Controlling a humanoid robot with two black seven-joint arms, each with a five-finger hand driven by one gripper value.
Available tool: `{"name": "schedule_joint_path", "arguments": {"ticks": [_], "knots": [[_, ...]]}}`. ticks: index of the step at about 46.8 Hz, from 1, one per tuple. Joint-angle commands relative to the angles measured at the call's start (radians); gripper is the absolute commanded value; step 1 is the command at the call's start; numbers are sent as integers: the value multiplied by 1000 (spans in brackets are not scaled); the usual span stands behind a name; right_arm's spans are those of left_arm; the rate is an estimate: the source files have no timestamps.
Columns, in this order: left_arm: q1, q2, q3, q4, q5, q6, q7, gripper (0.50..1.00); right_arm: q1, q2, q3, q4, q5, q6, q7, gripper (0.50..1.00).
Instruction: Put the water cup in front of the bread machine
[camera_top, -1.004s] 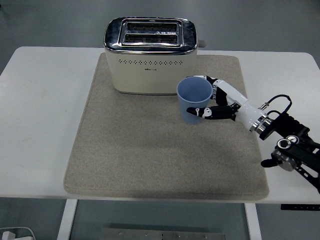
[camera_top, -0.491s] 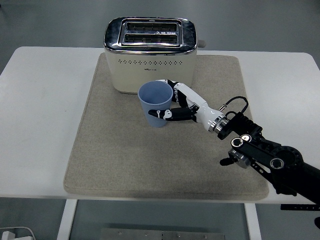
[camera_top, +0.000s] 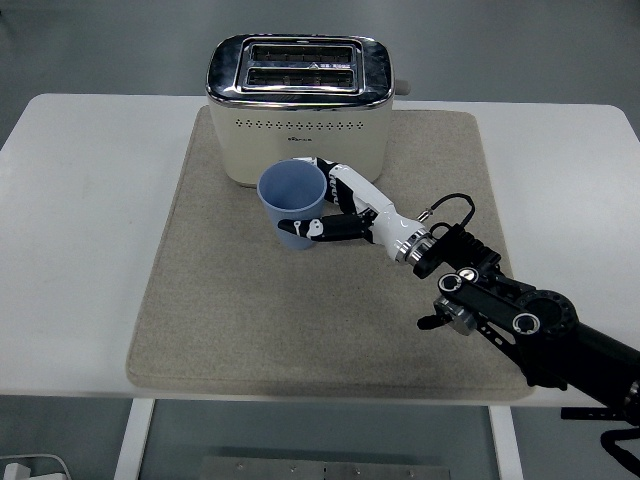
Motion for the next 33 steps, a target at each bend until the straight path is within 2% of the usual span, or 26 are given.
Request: {"name": "schedule_joint_path", "arguments": {"ticks": [1,33], "knots": [[0,0,0,0,0,-1,0,1000,1,-1,1,-4,-2,-2,2,913],[0,0,0,0,0,-1,0,1000,20,-18,4,10,7,2,2,913]]}}
